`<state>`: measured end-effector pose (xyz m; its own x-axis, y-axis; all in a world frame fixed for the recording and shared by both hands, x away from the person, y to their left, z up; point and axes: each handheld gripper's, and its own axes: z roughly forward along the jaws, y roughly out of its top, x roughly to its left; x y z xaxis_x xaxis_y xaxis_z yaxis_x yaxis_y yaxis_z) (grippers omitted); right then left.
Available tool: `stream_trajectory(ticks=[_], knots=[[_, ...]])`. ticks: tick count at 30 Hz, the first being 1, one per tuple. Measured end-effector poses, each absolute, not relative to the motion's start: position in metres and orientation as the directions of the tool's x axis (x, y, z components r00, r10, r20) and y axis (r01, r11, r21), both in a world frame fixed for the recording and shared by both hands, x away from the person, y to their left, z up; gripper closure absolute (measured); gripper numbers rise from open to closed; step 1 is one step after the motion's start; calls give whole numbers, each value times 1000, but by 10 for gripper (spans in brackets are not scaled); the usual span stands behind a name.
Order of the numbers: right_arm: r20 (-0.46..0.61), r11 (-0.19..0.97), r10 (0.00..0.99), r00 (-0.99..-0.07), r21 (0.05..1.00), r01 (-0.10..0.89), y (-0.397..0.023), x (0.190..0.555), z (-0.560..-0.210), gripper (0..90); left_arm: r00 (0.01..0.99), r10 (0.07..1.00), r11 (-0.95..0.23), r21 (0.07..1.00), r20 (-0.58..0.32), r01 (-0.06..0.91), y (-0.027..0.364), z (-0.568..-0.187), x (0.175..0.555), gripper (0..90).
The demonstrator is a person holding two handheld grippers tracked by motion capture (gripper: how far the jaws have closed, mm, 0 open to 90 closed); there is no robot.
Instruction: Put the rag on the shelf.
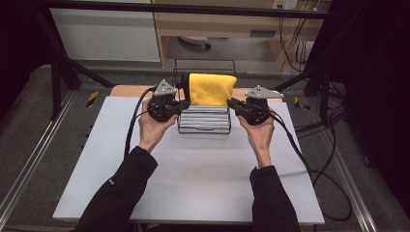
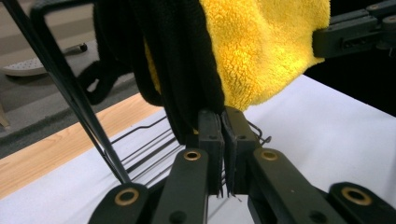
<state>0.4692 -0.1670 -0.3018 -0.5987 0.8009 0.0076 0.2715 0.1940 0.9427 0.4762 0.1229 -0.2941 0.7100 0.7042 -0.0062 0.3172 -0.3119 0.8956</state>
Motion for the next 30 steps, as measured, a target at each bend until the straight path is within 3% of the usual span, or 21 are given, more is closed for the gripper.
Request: stream_trajectory(ticks=[7, 17, 24, 30], knots=[[10, 195, 792, -610, 943, 269, -168, 468, -302, 785, 696, 717, -283, 902, -28, 327, 127, -295, 477, 846], [26, 178, 766, -643, 952, 250, -178, 453, -294, 499, 698, 716, -313, 890, -8, 331, 144, -293, 465, 513], [53, 163, 759, -649, 950, 267, -184, 444, -294, 272, 713, 701, -351, 873, 4, 340, 160, -310, 454, 362], [75, 167, 752, -654, 939, 300, -191, 438, -302, 163, 715, 698, -356, 859, -17, 368, 179, -330, 444, 255]])
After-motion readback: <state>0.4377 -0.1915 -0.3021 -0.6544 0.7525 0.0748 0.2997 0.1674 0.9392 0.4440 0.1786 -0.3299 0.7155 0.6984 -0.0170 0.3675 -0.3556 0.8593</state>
